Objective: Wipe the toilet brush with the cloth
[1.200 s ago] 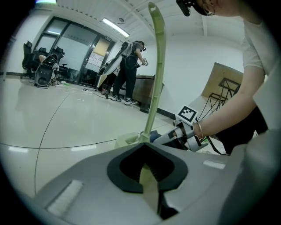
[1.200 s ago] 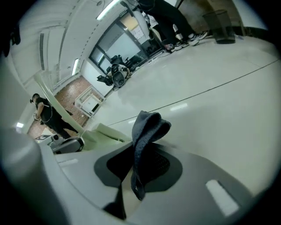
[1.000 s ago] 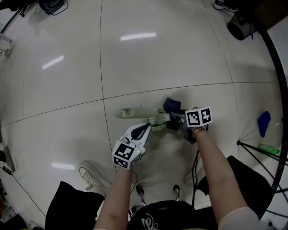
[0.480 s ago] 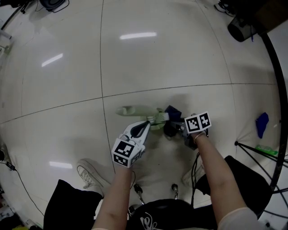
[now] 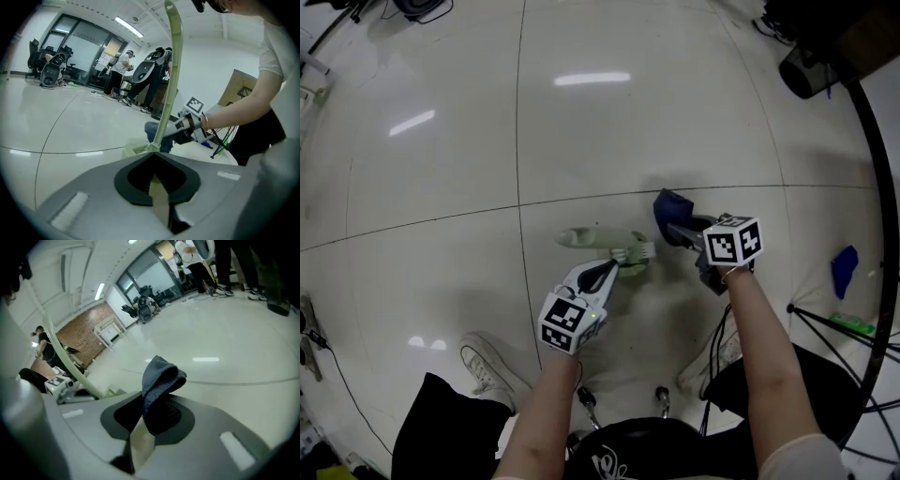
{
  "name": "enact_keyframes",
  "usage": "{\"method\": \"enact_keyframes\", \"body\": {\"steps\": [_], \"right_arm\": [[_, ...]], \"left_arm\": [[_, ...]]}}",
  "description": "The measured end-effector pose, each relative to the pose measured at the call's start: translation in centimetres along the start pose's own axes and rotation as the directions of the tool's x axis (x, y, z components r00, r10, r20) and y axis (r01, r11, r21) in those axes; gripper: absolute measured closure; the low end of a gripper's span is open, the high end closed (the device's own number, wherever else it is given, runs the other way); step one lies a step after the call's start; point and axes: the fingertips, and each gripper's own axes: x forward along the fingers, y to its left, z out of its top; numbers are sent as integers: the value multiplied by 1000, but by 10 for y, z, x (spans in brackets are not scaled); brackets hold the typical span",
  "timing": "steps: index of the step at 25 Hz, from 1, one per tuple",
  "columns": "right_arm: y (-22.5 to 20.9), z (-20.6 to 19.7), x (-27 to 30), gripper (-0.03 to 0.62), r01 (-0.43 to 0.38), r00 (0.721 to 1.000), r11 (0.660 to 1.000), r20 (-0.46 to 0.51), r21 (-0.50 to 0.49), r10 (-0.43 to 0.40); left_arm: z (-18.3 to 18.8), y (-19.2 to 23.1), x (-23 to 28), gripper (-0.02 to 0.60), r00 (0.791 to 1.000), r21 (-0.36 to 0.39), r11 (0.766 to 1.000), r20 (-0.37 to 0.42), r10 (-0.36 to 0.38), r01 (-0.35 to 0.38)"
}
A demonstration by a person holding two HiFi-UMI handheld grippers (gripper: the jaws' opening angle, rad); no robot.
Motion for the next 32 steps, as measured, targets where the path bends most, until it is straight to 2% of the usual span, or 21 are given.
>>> {"method": "enact_keyframes", "body": {"steps": [3, 5, 7, 10, 13, 16, 19, 22, 27, 32], "right_arm": [[57, 62, 12, 523, -185, 977, 977, 84, -104, 194], [93, 82, 27, 523, -281, 955, 942, 49, -182, 294], [118, 85, 45, 523, -345, 937, 908, -35, -239, 347], [133, 73, 72, 523, -418, 907, 871, -177, -259, 383], [131, 55, 93, 523, -472, 864, 848, -316, -241, 391], [119, 35, 108, 523, -489, 824, 846, -431, -214, 368], [102, 16, 116, 525, -473, 801, 862, -497, -184, 333], [88, 10, 117, 525, -444, 803, 885, -503, -144, 320], [58, 1, 107, 525, -378, 832, 922, -469, -86, 297], [35, -7, 88, 523, -330, 865, 944, -409, -27, 291]], "left_arm": [[1, 0, 1, 575, 1000, 2, 1000, -4, -6, 6], [2, 1, 2, 575, 1000, 3, 1000, -5, -8, 8], [2, 2, 2, 575, 1000, 1, 1000, -9, -7, 7], [3, 2, 4, 575, 1000, -3, 1000, -11, -7, 7], [5, 2, 6, 575, 1000, -1, 1000, -7, 0, 0], [5, 3, 5, 575, 1000, 1, 1000, -5, 11, -11], [3, 3, 3, 575, 1000, -2, 1000, -12, 13, -13], [4, 4, 2, 575, 1000, -2, 1000, -10, 17, -17], [3, 5, 2, 575, 1000, -2, 1000, -9, 21, -21], [4, 5, 0, 575, 1000, -2, 1000, -4, 27, -27]]}}
